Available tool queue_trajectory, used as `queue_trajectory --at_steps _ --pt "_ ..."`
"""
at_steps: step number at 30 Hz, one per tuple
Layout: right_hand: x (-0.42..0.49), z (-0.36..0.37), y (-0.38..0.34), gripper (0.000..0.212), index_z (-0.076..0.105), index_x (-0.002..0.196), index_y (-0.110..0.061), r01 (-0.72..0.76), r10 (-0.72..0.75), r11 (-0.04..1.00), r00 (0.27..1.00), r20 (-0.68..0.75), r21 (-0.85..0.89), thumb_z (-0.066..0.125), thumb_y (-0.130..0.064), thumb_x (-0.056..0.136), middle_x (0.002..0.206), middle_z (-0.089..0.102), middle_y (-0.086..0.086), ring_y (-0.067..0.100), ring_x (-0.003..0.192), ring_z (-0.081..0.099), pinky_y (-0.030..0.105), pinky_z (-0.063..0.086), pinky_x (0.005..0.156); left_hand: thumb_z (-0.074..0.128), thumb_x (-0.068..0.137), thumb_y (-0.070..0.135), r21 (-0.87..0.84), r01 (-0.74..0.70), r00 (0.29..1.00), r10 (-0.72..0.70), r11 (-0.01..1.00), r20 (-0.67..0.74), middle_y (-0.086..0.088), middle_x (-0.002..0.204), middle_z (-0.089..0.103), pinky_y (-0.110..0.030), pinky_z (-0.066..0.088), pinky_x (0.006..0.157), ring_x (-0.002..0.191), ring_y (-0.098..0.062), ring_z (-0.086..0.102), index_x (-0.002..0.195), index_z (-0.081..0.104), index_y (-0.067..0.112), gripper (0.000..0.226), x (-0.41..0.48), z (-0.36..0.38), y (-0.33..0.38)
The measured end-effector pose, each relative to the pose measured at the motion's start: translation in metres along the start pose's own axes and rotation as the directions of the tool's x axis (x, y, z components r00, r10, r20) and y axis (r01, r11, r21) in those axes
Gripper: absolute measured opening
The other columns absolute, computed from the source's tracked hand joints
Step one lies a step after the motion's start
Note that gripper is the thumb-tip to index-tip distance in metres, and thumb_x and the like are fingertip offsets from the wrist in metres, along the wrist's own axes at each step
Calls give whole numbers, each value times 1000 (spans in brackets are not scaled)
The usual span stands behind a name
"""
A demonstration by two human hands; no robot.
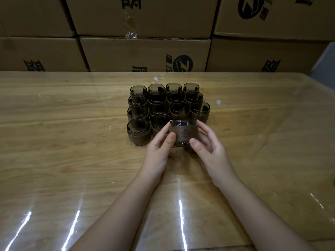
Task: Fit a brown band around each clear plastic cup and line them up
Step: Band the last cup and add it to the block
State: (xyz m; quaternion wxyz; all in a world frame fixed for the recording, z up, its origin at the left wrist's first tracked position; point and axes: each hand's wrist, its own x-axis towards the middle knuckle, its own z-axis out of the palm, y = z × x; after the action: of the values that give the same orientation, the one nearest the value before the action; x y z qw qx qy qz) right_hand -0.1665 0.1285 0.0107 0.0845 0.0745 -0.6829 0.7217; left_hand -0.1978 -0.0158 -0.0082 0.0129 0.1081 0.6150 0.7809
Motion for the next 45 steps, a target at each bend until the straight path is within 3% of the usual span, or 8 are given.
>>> queue_trajectory --at_steps 4,9,12,15,18,21,26,45 --pt "1 -5 2 62 42 130 -39 29 -28 999 999 24 -39 68 -28 75 128 60 -5 1 115 59 16 47 94 60 87 30 83 -63 998 60 995 31 7 124 65 -31 50 94 116 -12 60 131 48 37 46 -1 3 -3" --pt "6 -19 5 83 34 130 -60 195 -232 941 967 -105 -277 78 -16 77 132 45 -28 -4 125 48 11 44 94 58 94 17 325 -182 980 145 928 134 9 144 46 -16 42 98 128 0 48 135 35 44 54 -7 8 -3" --pt "12 -31 8 76 43 124 -51 270 -327 934 910 -256 -232 77 -3 76 129 50 -26 2 123 52 18 45 97 57 94 28 639 -299 949 150 708 278 18 147 36 -27 33 110 136 -4 34 143 28 41 59 -10 11 -5" --pt "18 -39 11 67 48 109 -42 280 -344 935 865 -365 -217 78 5 72 131 52 -1 15 124 52 32 45 104 54 94 33 835 -368 928 112 409 355 16 151 34 -32 28 113 136 -9 28 150 29 31 61 -11 17 -7" --pt "21 -45 18 61 48 96 -49 198 -298 942 863 -408 -270 81 -5 71 123 56 -4 16 118 55 36 46 101 53 95 31 887 -340 940 117 312 320 9 135 50 -29 34 104 122 -15 37 144 40 27 51 -12 19 -7" --pt "24 -50 27 53 49 90 -49 103 -187 970 892 -411 -218 83 -14 70 113 61 -8 7 103 62 27 49 86 57 94 32 893 -325 944 163 312 287 7 113 59 -28 40 89 103 -18 44 123 62 23 31 -12 17 -4" --pt "33 -48 39 49 50 86 -51 8 -76 979 940 -332 -203 83 -17 71 107 65 -10 2 102 63 23 48 85 65 90 32 809 -399 916 220 431 335 7 87 66 -28 44 71 83 -14 53 89 71 19 15 -17 16 0" --pt "72 -24 49 50 52 97 -41 51 -62 901 998 -12 -431 82 -10 72 120 45 -6 16 117 55 28 46 100 71 83 32 744 -479 878 240 466 415 10 75 60 -23 41 64 74 -3 45 80 70 20 13 -19 18 -1"
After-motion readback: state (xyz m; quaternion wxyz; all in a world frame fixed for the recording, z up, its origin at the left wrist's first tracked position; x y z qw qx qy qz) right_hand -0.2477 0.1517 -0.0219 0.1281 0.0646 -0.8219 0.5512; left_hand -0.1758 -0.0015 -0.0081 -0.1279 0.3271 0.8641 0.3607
